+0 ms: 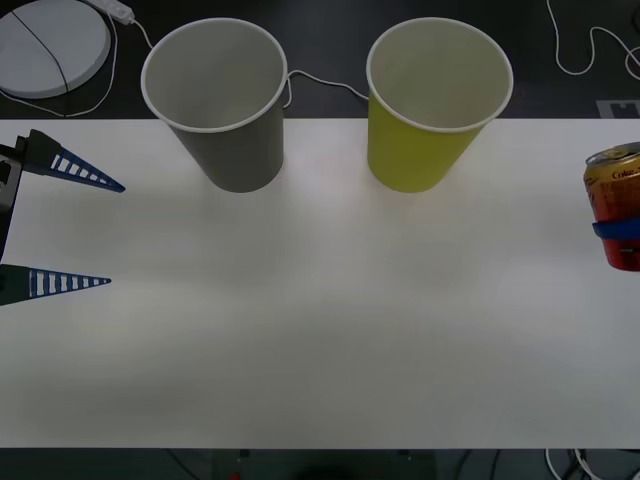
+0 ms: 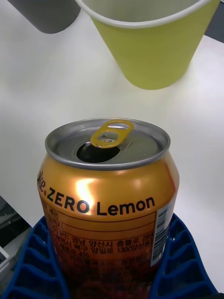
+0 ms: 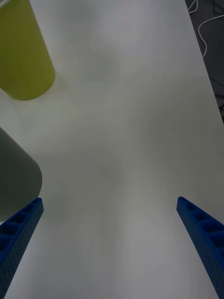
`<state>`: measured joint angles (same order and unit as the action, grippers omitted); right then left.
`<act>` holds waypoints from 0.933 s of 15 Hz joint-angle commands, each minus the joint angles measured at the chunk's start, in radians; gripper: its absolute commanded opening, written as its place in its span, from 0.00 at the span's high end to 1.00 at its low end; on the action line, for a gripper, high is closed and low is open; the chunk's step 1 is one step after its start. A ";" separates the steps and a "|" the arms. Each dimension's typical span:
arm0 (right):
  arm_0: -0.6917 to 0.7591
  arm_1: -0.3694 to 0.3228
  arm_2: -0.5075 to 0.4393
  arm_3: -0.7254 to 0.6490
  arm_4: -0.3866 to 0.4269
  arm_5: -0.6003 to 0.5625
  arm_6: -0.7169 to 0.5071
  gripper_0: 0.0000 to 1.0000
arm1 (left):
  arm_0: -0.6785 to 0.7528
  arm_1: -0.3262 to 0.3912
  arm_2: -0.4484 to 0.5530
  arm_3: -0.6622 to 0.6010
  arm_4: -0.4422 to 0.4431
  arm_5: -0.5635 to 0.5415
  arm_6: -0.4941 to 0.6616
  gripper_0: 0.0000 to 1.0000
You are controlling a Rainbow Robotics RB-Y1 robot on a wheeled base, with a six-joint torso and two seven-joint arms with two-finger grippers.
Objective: Put the can into the green bin and the plastic bottle into the gray bin
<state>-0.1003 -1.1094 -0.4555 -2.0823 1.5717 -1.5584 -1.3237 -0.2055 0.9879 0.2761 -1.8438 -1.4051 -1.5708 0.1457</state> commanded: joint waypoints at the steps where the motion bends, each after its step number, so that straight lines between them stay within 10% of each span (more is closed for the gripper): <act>1: -0.202 -0.073 0.129 0.107 -0.009 -0.012 0.000 1.00 | 0.000 0.000 0.000 0.000 0.000 0.000 0.000 0.00; 7: -0.687 -0.079 0.529 0.318 0.079 -0.012 0.000 1.00 | 0.000 0.000 0.000 0.000 0.000 0.000 0.000 0.00; 14: -1.041 0.086 0.821 0.562 0.241 -0.012 0.000 1.00 | 0.000 0.000 0.000 0.000 0.000 0.000 0.000 0.00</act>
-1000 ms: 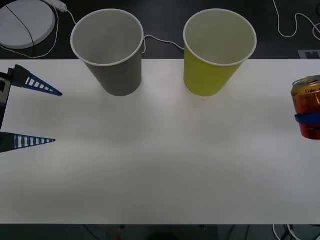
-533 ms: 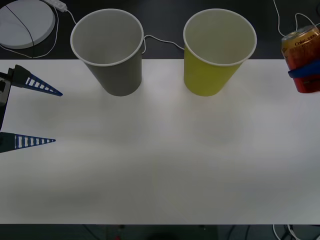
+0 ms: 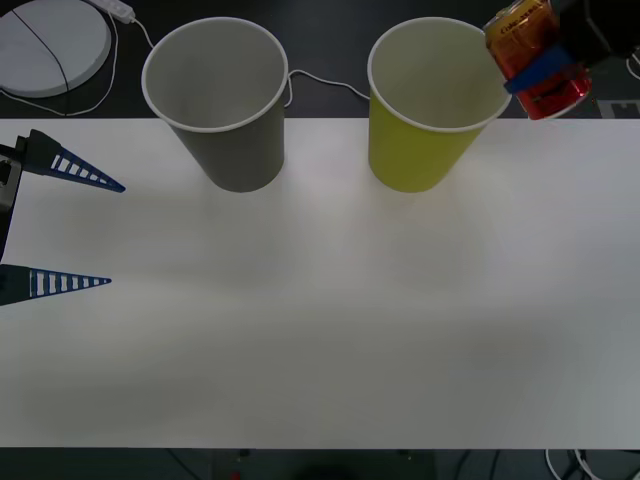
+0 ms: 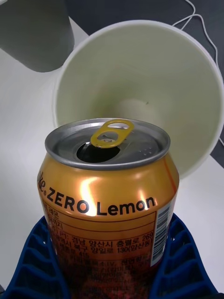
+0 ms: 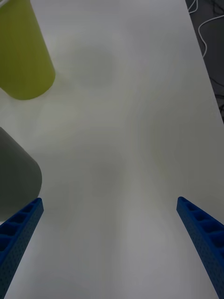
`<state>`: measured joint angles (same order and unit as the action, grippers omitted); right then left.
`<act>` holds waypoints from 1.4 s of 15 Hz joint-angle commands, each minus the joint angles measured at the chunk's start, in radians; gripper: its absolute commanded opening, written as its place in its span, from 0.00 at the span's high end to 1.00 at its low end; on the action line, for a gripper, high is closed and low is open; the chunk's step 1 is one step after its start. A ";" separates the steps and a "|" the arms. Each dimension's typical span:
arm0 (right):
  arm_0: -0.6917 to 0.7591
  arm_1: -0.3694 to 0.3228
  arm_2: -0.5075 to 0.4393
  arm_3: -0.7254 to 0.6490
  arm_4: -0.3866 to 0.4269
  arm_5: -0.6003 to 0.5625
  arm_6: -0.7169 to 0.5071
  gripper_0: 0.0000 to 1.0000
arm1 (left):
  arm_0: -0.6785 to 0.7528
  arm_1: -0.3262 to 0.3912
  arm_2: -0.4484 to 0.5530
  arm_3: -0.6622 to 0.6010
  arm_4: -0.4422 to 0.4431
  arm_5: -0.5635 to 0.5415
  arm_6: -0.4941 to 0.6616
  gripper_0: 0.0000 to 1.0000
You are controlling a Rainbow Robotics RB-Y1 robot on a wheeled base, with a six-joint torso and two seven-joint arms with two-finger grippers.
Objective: Put the can into the green bin and the plastic bottle into the gray bin
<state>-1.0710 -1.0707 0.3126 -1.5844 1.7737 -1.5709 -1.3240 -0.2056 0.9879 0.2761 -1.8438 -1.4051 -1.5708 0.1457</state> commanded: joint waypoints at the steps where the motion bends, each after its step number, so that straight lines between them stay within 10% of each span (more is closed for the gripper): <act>1: -0.098 0.072 0.074 0.095 0.059 0.000 0.000 1.00 | 0.000 0.000 0.000 0.000 0.000 0.000 0.000 0.00; 8: -0.204 0.264 0.114 0.274 0.271 0.000 0.048 1.00 | 0.000 0.000 0.000 0.000 0.000 0.000 0.000 0.00; 15: -0.231 0.291 0.128 0.317 0.296 0.000 0.104 0.97 | 0.000 0.000 0.000 0.000 0.000 0.000 0.000 0.00; 18: -0.238 0.288 0.128 0.317 0.297 0.000 0.151 0.10 | 0.000 0.000 0.000 0.000 0.000 0.000 0.000 0.00; 21: -0.238 0.271 0.128 0.317 0.279 0.000 0.177 0.00 | 0.000 0.000 0.000 0.000 0.000 0.000 0.000 0.00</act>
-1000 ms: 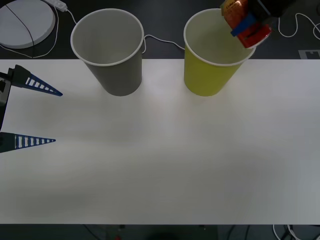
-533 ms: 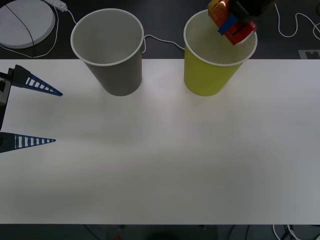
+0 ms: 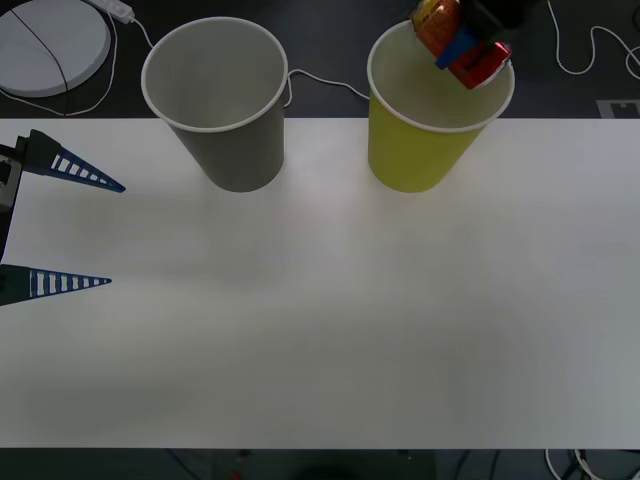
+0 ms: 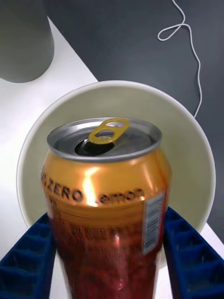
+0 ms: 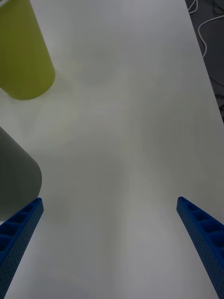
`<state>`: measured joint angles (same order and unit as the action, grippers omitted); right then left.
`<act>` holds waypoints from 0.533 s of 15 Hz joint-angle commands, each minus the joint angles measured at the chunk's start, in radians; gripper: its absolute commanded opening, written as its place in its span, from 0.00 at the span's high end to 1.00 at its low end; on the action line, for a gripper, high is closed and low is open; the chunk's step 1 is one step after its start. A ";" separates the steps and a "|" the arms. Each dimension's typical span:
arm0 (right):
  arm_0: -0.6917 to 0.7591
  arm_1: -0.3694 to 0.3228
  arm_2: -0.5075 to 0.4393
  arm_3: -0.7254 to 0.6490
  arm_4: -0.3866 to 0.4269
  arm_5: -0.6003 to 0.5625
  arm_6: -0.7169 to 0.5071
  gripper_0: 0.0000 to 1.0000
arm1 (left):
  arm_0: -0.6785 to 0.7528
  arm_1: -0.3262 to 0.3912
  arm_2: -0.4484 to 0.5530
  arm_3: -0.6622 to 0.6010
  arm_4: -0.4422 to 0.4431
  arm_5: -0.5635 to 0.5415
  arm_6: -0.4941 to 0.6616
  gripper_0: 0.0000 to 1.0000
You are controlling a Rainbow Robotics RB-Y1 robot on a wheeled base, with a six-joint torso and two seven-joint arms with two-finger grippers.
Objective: Put the can into the green bin and the plastic bottle into the gray bin
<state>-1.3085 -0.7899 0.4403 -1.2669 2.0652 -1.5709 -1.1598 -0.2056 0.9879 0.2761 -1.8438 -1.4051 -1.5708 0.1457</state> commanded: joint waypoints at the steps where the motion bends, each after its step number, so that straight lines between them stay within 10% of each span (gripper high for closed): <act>1: 0.000 -0.020 0.000 -0.002 -0.023 0.000 0.019 0.00 | 0.000 0.000 0.000 0.000 0.000 0.000 0.000 0.00; 8: 0.028 -0.210 -0.002 -0.080 -0.289 0.000 0.049 0.00 | 0.000 0.000 0.000 0.000 0.000 0.000 0.000 0.00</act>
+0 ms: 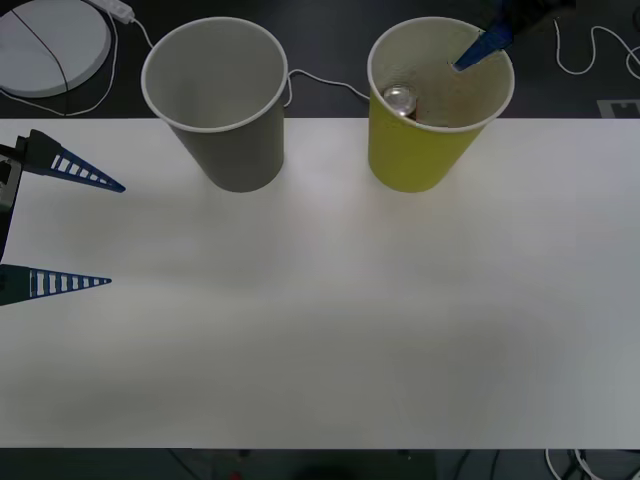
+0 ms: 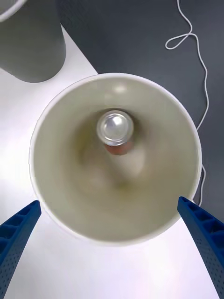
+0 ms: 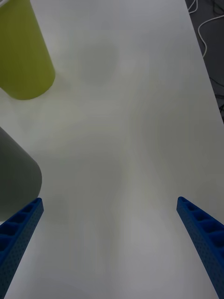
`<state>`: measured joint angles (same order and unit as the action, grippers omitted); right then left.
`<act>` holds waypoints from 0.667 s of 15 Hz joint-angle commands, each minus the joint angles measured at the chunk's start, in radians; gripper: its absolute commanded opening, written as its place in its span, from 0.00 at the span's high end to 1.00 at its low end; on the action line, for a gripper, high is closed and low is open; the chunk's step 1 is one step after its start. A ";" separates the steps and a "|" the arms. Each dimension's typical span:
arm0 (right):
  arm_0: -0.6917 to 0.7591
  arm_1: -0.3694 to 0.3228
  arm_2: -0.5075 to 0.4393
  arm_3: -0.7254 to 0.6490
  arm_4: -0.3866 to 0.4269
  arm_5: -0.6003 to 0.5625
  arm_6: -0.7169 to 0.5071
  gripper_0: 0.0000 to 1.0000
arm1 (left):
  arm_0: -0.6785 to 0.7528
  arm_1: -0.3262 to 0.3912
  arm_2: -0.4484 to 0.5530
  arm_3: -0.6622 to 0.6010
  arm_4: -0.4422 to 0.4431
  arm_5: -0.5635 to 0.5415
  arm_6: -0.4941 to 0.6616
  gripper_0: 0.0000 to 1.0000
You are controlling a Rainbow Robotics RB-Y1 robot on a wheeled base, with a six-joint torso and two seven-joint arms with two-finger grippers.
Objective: Put the can into the green bin and the plastic bottle into the gray bin
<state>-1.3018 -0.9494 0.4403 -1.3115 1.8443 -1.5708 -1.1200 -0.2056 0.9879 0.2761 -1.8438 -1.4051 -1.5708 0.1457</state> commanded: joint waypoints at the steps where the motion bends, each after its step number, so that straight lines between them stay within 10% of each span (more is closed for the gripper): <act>1: 0.058 -0.086 -0.028 -0.078 -0.108 0.000 0.017 0.00 | 0.000 0.000 0.000 0.000 0.000 0.000 0.000 0.00; 10: 0.558 -0.201 -0.468 -0.373 -0.290 0.000 0.249 0.00 | 0.000 0.000 0.000 0.000 0.000 0.000 0.000 0.00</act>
<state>-0.7744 -1.1458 -0.0029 -1.6799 1.5694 -1.5708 -0.9069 -0.2056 0.9879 0.2761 -1.8439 -1.4051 -1.5708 0.1457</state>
